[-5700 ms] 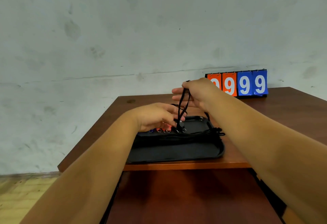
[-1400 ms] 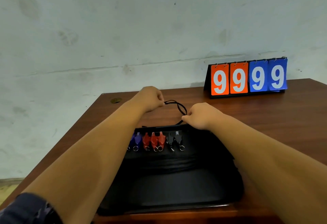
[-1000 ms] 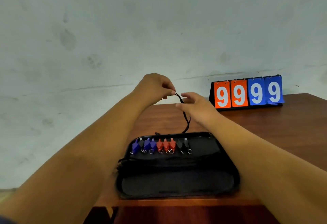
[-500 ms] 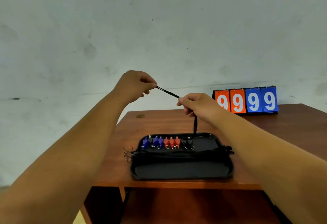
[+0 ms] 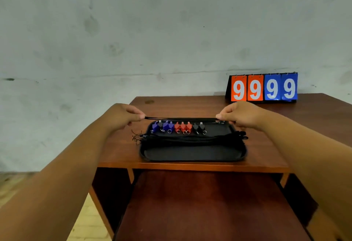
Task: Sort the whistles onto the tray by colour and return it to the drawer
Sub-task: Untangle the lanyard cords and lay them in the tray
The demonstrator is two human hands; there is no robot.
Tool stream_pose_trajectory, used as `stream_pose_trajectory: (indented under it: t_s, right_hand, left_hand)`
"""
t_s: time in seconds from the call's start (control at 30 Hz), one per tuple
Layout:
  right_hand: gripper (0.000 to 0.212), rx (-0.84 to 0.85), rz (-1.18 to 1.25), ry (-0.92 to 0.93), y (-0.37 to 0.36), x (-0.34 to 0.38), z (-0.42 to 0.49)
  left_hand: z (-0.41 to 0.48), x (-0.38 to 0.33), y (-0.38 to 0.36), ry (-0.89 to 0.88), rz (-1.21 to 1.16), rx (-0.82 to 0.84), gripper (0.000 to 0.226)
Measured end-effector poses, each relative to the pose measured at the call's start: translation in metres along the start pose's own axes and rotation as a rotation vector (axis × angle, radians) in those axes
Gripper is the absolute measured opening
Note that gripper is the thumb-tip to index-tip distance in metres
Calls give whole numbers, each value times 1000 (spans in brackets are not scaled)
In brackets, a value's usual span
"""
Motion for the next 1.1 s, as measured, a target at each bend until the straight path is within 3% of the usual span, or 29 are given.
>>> stream_pose_trajectory:
  t_s: [0.53, 0.7, 0.9, 1.1]
  right_hand:
    - [12, 21, -61, -80, -19, -36, 9]
    - [22, -2, -83, -109, -16, -45, 7]
    - [30, -194, -95, -167, -14, -54, 14]
    - [26, -182, -41, -425, -18, -60, 24]
  left_hand:
    - [6, 36, -25, 91, 176, 171, 7]
    - [6, 36, -24, 75, 213, 195, 6]
    - [15, 37, -27, 106, 245, 37, 38]
    - [33, 42, -46, 292, 241, 10, 57]
Point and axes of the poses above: each hand's wrist, its own z-axis towards the middle knuckle, its own y-axis out of the back of the hand, x = y × z, the point moved 2 cm from there along z, towards the middle knuckle, and after that the axes turned 11 degrees about x, right-handed, at the moved point
